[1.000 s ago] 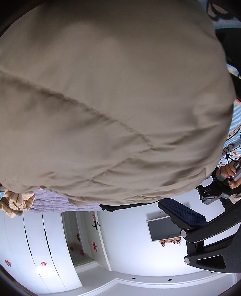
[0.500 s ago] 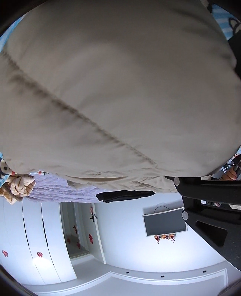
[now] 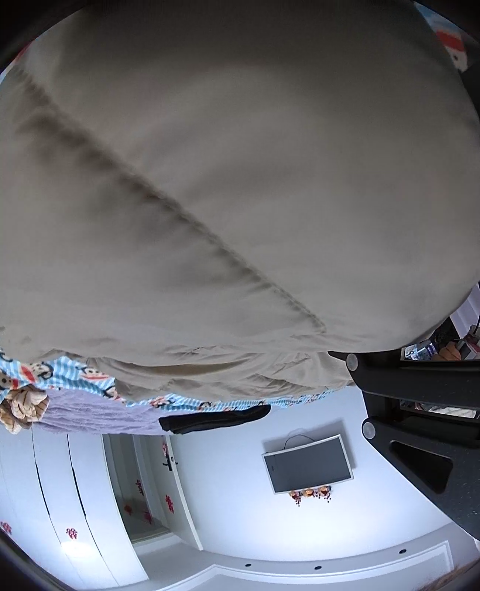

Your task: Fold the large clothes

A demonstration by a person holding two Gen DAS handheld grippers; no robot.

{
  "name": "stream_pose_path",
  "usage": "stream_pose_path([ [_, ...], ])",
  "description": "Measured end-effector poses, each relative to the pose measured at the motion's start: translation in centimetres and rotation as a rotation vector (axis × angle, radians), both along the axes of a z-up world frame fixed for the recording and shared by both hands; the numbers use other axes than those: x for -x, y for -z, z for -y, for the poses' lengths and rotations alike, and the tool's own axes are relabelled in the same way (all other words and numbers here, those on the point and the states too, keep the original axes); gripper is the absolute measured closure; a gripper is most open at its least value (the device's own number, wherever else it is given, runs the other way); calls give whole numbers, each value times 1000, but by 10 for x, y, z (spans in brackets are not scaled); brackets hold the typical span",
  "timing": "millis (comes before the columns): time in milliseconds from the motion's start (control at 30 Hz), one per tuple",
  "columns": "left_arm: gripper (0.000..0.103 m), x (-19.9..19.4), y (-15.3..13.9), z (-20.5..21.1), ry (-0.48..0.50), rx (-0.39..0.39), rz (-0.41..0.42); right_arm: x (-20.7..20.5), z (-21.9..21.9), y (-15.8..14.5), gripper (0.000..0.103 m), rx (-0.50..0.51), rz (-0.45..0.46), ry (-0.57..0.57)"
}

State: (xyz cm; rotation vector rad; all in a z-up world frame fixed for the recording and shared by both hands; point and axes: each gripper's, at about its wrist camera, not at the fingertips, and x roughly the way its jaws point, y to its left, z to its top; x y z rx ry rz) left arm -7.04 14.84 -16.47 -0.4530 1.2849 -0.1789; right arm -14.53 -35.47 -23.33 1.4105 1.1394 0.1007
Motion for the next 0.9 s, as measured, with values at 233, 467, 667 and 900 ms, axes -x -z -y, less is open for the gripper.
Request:
stream_pose_path([
  [233,81,22,-20,-30,-16,-55,-38,7,13,6,61,29,-113,21],
  [467,81,31,-59,-48,-58,-205,44,6,20,-22,58,183,-160,-37],
  [667,81,11,-26,-32,0,-307,-31,21,23,-35,56,282,-256,-43],
  [900,81,23,2,-22,82,-333,-126,9,-15,-61,53,475,-300,-178],
])
